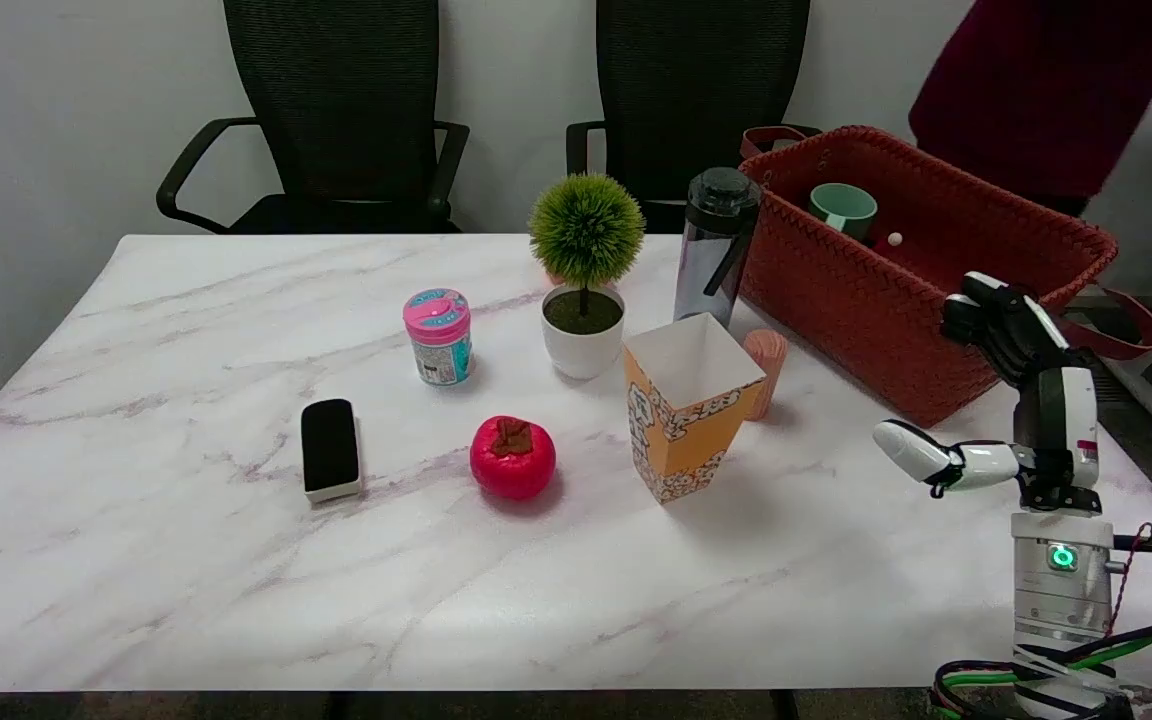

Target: Pick up the popcorn box.

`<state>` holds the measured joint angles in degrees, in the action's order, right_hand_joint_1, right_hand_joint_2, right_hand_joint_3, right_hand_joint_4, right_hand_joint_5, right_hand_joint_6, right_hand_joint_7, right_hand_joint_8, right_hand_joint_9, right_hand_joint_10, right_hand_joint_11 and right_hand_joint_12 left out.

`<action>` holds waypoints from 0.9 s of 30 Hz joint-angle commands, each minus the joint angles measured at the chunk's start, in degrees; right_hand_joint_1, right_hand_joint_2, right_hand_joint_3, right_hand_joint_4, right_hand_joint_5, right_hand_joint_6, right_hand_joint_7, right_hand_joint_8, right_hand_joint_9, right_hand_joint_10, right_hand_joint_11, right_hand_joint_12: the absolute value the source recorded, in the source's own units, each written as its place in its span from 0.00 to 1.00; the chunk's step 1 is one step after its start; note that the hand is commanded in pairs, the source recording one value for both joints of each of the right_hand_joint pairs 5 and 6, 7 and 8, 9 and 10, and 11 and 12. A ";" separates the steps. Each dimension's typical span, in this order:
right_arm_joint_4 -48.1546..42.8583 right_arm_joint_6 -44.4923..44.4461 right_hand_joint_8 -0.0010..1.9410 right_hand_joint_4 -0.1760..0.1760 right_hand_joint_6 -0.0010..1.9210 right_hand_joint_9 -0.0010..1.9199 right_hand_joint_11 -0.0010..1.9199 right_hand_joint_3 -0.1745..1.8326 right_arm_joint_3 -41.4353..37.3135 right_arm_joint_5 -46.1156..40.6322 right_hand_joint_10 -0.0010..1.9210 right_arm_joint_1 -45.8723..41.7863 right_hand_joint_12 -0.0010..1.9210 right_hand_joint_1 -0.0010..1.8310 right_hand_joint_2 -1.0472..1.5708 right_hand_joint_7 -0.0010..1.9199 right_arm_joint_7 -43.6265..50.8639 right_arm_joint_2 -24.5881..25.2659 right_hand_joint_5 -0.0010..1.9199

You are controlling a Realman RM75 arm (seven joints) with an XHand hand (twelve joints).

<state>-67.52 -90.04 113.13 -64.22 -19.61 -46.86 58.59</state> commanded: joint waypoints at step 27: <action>-7.16 15.95 0.29 0.50 0.28 0.30 0.38 0.51 0.02 2.71 0.30 6.95 0.38 0.59 0.36 0.29 -3.76 -0.14 0.28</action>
<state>-70.45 -83.71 113.48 -62.32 -16.58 -50.21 58.12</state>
